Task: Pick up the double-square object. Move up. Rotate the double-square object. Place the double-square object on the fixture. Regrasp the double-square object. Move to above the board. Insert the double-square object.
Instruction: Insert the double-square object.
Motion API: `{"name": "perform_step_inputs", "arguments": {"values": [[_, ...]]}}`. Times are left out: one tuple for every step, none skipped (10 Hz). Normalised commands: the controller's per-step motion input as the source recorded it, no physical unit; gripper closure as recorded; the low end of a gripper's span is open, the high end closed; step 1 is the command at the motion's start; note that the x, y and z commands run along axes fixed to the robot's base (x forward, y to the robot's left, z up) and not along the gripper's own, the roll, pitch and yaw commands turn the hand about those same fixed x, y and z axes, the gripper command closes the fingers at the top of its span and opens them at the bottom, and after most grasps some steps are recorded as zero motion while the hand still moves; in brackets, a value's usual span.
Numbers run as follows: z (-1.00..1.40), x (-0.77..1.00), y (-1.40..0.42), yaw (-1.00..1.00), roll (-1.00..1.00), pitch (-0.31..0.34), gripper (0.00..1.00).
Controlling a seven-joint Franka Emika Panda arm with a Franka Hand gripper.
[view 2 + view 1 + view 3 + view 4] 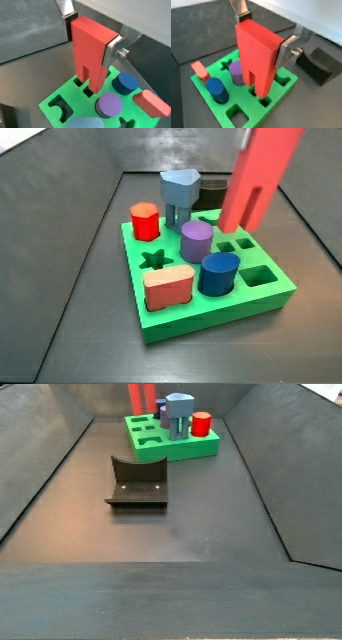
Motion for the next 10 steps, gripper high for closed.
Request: {"name": "perform_step_inputs", "arguments": {"values": [[-0.31, 0.51, 0.09, -0.01, 0.00, 0.080, 1.00], [-0.22, 0.15, 0.07, 0.05, 0.03, 0.041, 1.00], [-0.13, 0.00, 0.08, 0.11, 0.02, 0.011, 1.00], [-0.14, 0.00, 0.03, 0.03, 0.00, 0.000, 1.00], [-0.21, -0.12, 0.00, 0.00, 0.00, 0.000, 1.00], [-0.17, -0.26, 0.00, 0.00, 0.00, 0.000, 1.00], [-0.13, -0.22, 0.00, 0.00, 0.00, 0.000, 1.00], [-0.05, -0.16, 0.00, 0.00, 0.00, 0.000, 1.00], [0.00, 0.00, 0.00, 0.00, -0.03, 0.019, 1.00], [0.00, 0.20, 0.00, 0.00, -0.03, 0.070, 1.00]]}}
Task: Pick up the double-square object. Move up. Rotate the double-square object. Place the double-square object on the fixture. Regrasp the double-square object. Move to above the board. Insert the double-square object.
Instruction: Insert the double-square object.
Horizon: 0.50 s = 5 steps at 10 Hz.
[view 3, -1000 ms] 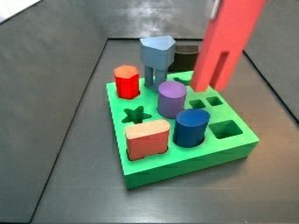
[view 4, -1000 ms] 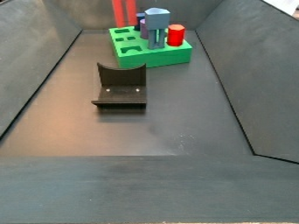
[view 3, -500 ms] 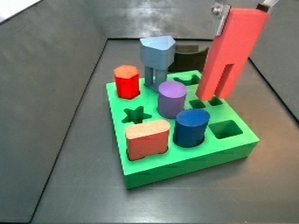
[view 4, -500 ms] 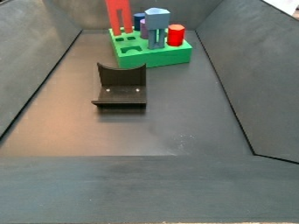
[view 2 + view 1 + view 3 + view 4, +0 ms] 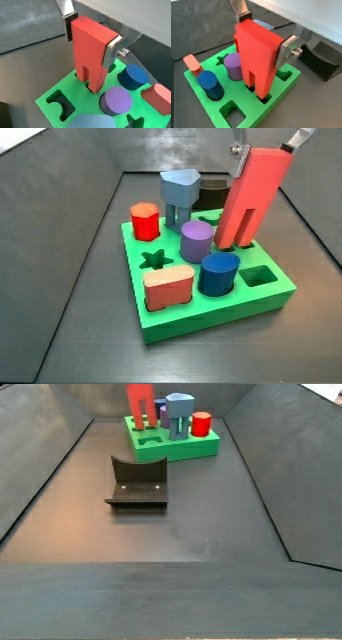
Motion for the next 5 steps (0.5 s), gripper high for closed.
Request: {"name": "perform_step_inputs", "arguments": {"values": [[0.00, 0.27, 0.04, -0.01, -0.04, 0.079, 1.00], [0.00, 0.26, 0.04, -0.01, -0.03, 0.076, 1.00], [0.00, 0.19, 0.03, 0.00, -0.03, 0.051, 1.00], [-0.03, 0.00, 0.00, 0.00, -0.03, 0.000, 1.00], [-0.09, 0.00, 0.01, 0.00, -0.01, 0.000, 1.00]]}}
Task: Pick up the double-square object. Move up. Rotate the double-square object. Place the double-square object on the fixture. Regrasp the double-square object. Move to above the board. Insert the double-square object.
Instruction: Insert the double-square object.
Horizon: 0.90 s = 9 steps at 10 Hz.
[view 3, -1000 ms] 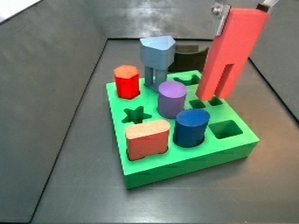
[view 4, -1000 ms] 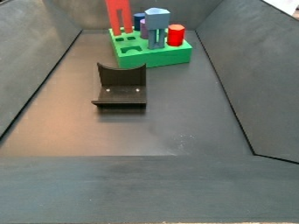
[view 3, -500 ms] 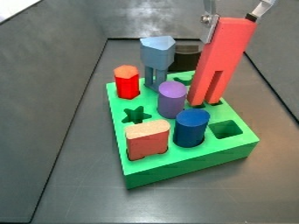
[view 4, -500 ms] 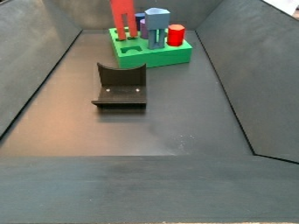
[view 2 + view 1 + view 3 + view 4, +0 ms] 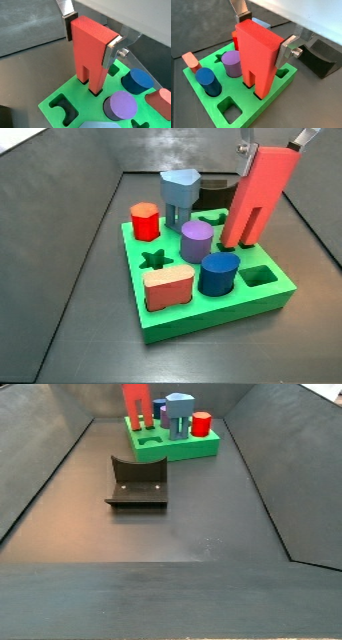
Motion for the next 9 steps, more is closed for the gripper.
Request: {"name": "perform_step_inputs", "arguments": {"values": [[-0.14, -0.07, 0.00, 0.00, 0.00, 0.000, 1.00], [-0.21, 0.00, 0.00, -0.01, -0.02, 0.000, 1.00], [-0.28, 0.11, 0.00, -0.05, -0.02, 0.000, 1.00], [-0.25, 0.10, 0.00, -0.09, -0.04, 0.000, 1.00], [-0.19, 0.00, -0.01, -0.11, -0.08, -0.017, 1.00], [-0.16, 0.00, -0.01, -0.07, -0.11, -0.054, 1.00], [-0.32, 0.00, 0.00, 0.00, 0.00, -0.019, 1.00], [-0.38, 0.00, 0.00, 0.00, 0.00, -0.004, 1.00], [-0.47, 0.03, -0.02, 0.00, 0.05, 0.000, 1.00]]}}
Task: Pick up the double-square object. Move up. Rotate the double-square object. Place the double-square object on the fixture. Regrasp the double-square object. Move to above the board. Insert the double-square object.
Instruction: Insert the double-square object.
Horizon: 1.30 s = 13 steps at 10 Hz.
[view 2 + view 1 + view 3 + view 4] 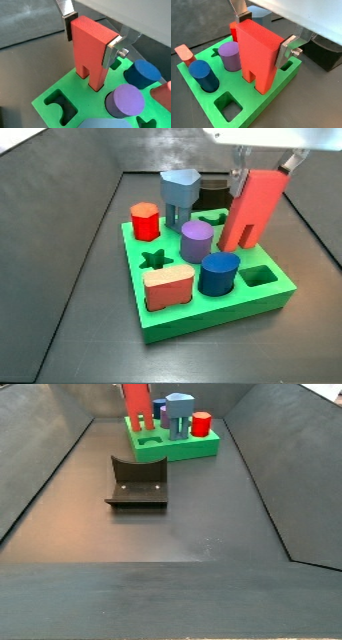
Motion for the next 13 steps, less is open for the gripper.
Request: {"name": "perform_step_inputs", "arguments": {"values": [[-0.53, 0.00, -0.03, 0.00, 0.08, -0.003, 1.00], [-0.48, 0.00, 0.00, 0.00, 0.07, -0.017, 1.00], [-0.45, 0.00, 0.00, 0.00, 0.09, -0.016, 1.00], [-0.36, -0.56, 0.10, 0.00, 0.00, -0.169, 1.00], [-0.26, -0.60, 0.00, 0.00, 0.00, -0.259, 1.00], [-0.31, -0.44, -0.02, -0.01, 0.00, -0.283, 1.00], [-0.36, -0.47, -0.01, -0.03, 0.00, -0.339, 1.00], [-0.41, -0.70, -0.17, -0.09, 0.08, -0.439, 1.00], [-0.36, -0.66, -0.21, -0.10, 0.11, -0.430, 1.00], [-0.32, -0.43, -0.17, -0.06, 0.19, -0.239, 1.00], [-0.18, -0.23, -0.06, 0.00, 0.09, -0.091, 1.00], [0.00, 0.00, 0.00, 0.00, 0.00, 0.010, 1.00], [0.00, 0.00, 0.00, 0.00, 0.00, -0.001, 1.00]]}}
